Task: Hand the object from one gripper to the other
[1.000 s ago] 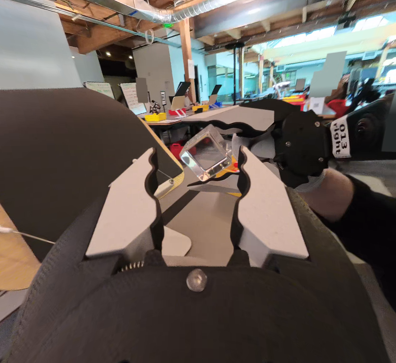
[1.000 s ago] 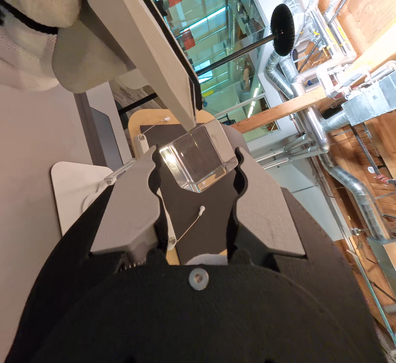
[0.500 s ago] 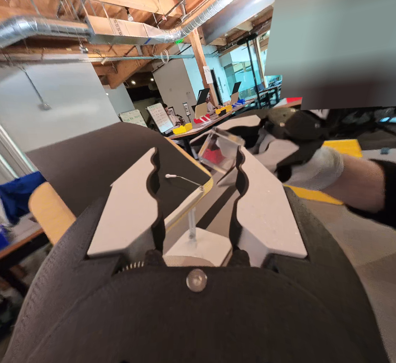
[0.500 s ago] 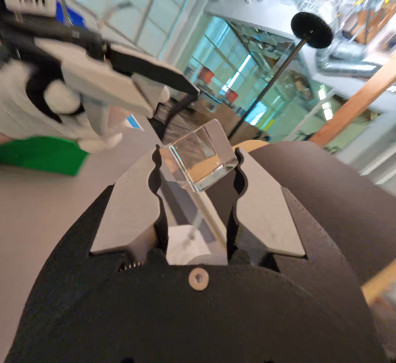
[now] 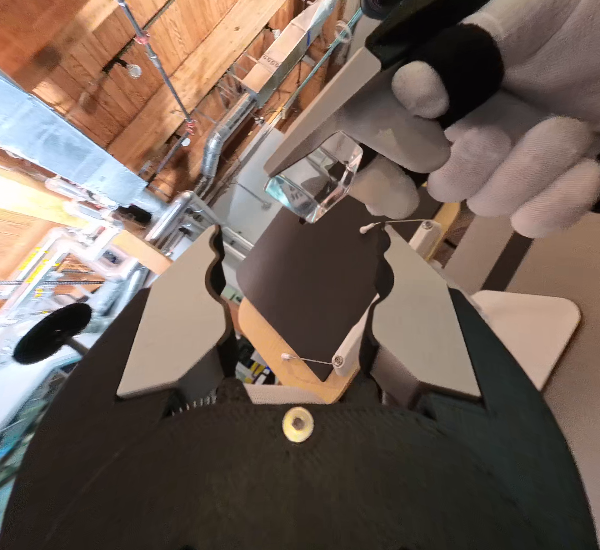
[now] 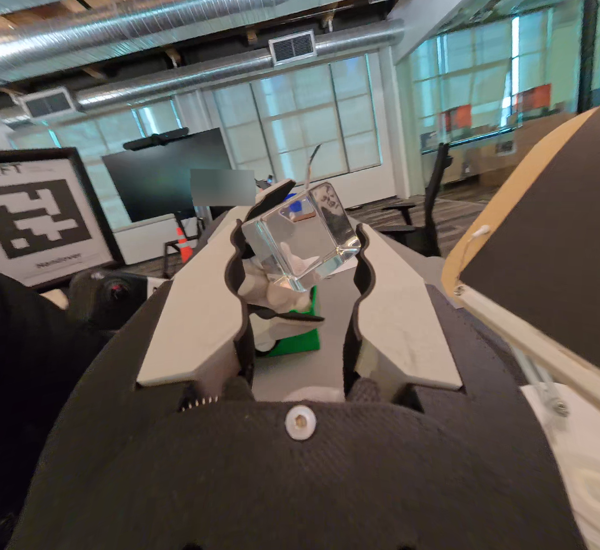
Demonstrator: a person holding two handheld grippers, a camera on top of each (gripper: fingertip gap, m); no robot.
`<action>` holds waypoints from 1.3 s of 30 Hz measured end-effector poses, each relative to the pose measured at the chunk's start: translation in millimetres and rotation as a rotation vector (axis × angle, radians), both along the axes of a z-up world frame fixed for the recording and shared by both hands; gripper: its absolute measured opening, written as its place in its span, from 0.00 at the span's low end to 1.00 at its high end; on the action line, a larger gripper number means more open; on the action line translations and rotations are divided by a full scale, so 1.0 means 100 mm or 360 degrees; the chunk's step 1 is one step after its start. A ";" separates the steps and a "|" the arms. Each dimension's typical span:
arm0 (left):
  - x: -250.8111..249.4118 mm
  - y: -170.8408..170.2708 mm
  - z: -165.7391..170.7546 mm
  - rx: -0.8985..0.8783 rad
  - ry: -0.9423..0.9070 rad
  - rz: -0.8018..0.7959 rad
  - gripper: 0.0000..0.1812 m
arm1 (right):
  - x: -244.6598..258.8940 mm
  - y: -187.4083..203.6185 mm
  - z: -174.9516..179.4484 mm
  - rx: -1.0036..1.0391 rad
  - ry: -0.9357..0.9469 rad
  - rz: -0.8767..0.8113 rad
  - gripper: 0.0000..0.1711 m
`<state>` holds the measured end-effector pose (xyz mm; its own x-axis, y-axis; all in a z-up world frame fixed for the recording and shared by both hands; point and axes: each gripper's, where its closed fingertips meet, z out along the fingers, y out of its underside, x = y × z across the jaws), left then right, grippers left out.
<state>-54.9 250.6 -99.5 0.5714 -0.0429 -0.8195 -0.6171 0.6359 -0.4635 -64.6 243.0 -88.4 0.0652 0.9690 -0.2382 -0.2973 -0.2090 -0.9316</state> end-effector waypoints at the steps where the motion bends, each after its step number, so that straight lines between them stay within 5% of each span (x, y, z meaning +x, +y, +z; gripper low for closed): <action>1: 0.01 0.01 0.00 0.0035 0.0008 0.0025 0.51 | -0.03 -0.02 -0.02 -0.0031 0.0001 0.0040 0.39; 28: 0.02 0.05 -0.10 0.0119 -0.0028 0.0077 0.35 | -0.35 -0.05 -0.27 -0.0145 -0.0064 0.0104 0.38; 39: 0.05 0.05 -0.14 0.0098 0.0032 0.0053 0.40 | -0.42 -0.13 -0.36 -0.0153 -0.0135 0.0199 0.38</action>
